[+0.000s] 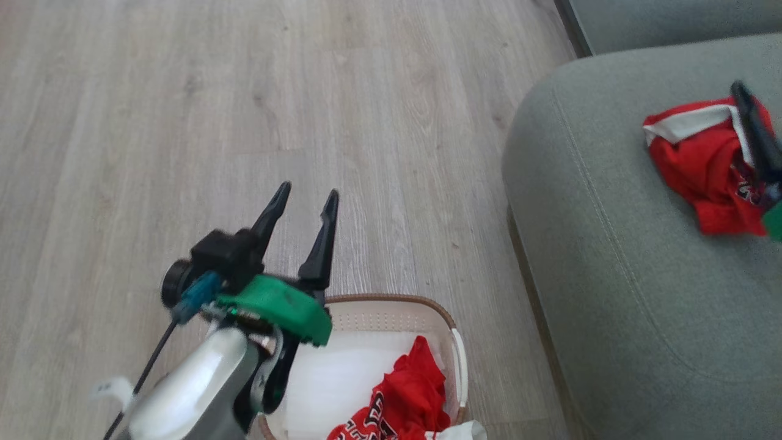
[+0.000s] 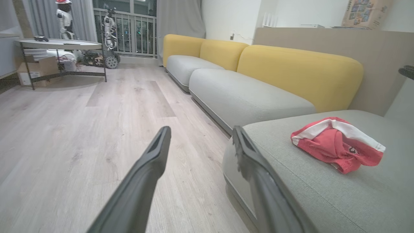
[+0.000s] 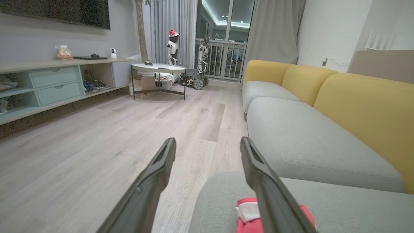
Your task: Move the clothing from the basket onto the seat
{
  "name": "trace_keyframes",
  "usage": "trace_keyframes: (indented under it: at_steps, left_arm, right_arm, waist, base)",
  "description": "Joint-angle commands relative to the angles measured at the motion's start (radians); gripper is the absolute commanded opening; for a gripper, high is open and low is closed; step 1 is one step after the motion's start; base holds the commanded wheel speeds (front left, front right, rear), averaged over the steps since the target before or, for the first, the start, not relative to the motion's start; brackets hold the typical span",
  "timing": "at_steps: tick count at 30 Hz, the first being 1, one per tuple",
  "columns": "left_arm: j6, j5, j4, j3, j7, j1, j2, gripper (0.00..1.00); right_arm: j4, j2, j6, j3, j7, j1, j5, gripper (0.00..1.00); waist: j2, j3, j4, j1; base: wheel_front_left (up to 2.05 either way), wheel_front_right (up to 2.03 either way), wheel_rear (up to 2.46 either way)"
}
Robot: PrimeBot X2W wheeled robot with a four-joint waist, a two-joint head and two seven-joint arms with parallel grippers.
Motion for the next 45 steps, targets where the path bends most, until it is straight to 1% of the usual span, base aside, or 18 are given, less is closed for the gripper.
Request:
trace_keyframes:
  at_steps: [1, 5, 10, 15, 18, 22, 23, 26, 28, 29, 31, 32, 37, 45]
  left_arm:
    - [0.007, 0.012, -0.039, 0.060, -0.009, -0.016, 0.030, 1.00]
    - [0.019, 0.040, -0.068, 0.126, -0.009, 0.069, 0.033, 1.00]
    - [0.021, 0.093, -0.102, 0.214, -0.009, 0.164, 0.019, 1.00]
    - [0.004, 0.162, -0.127, 0.300, -0.009, 0.249, -0.013, 1.00]
    - [-0.024, 0.196, -0.130, 0.352, -0.009, 0.289, -0.042, 1.00]
    - [-0.060, 0.244, -0.122, 0.414, -0.010, 0.328, -0.080, 1.00]
    - [-0.080, 0.269, -0.119, 0.437, -0.010, 0.343, -0.099, 1.00]
    - [-0.102, 0.305, -0.112, 0.464, -0.010, 0.363, -0.126, 1.00]
    - [-0.118, 0.324, -0.107, 0.481, -0.010, 0.372, -0.142, 1.00]
    - [-0.118, 0.324, -0.107, 0.481, -0.010, 0.372, -0.142, 1.00]
    - [-0.134, 0.339, -0.102, 0.498, -0.010, 0.376, -0.159, 1.00]
    - [-0.151, 0.352, -0.096, 0.514, -0.010, 0.378, -0.174, 1.00]
    - [-0.185, 0.385, -0.086, 0.543, -0.010, 0.377, -0.204, 1.00]
    - [-0.221, 0.421, -0.074, 0.578, -0.010, 0.377, -0.237, 1.00]
  right_arm:
    - [-0.039, -0.003, 0.000, -0.047, -0.009, 0.049, -0.027, 1.00]
    - [-0.138, 0.118, 0.000, -0.222, -0.009, 0.241, -0.141, 1.00]
    - [-0.270, 0.262, 0.000, -0.358, -0.009, 0.420, -0.259, 1.00]
    - [-0.369, 0.375, 0.000, -0.433, -0.009, 0.540, -0.339, 1.00]
    - [-0.403, 0.426, 0.000, -0.458, -0.009, 0.586, -0.369, 1.00]
    - [-0.413, 0.474, 0.000, -0.477, -0.009, 0.614, -0.403, 1.00]
    - [-0.409, 0.491, 0.000, -0.489, -0.009, 0.627, -0.418, 1.00]
    - [-0.408, 0.513, 0.000, -0.495, -0.009, 0.641, -0.429, 1.00]
    - [-0.409, 0.519, 0.000, -0.482, -0.009, 0.646, -0.429, 1.00]
    - [-0.409, 0.519, 0.000, -0.482, -0.009, 0.646, -0.429, 1.00]
    - [-0.407, 0.515, 0.000, -0.465, -0.009, 0.642, -0.430, 1.00]
    - [-0.406, 0.513, 0.000, -0.459, -0.009, 0.631, -0.428, 1.00]
    - [-0.405, 0.505, 0.000, -0.452, -0.009, 0.618, -0.423, 1.00]
    - [-0.403, 0.498, 0.000, -0.445, -0.009, 0.613, -0.417, 1.00]
  waist:
    - [-0.0001, -0.014, 0.014, 0.0000]
    - [-0.0001, -0.025, 0.026, 0.0000]
    - [-0.0001, -0.027, 0.032, 0.0000]
    - [-0.0001, -0.020, 0.037, 0.0000]
    - [-0.0001, -0.016, 0.040, 0.0000]
    - [-0.0001, -0.016, 0.042, 0.0000]
    - [-0.0001, -0.016, 0.044, 0.0000]
    - [-0.0001, -0.017, 0.045, 0.0000]
    - [-0.0001, -0.016, 0.045, 0.0000]
    - [-0.0001, -0.016, 0.045, 0.0000]
    - [-0.0001, -0.016, 0.043, 0.0000]
    - [-0.0001, -0.015, 0.042, 0.0000]
    - [-0.0001, -0.012, 0.042, 0.0000]
    - [-0.0001, -0.008, 0.041, 0.0000]
  base:
    - [0.00, 0.00, 0.00]
    - [0.00, 0.00, 0.00]
    - [0.00, 0.00, 0.00]
    - [0.00, 0.00, 0.00]
    - [0.00, 0.00, 0.00]
    - [0.00, 0.00, 0.00]
    - [0.00, 0.00, 0.00]
    - [0.00, 0.00, 0.00]
    - [0.00, 0.00, 0.00]
    - [0.00, 0.00, 0.00]
    - [0.00, 0.00, 0.00]
    - [0.00, 0.00, 0.00]
    - [0.00, 0.00, 0.00]
    - [0.00, 0.00, 0.00]
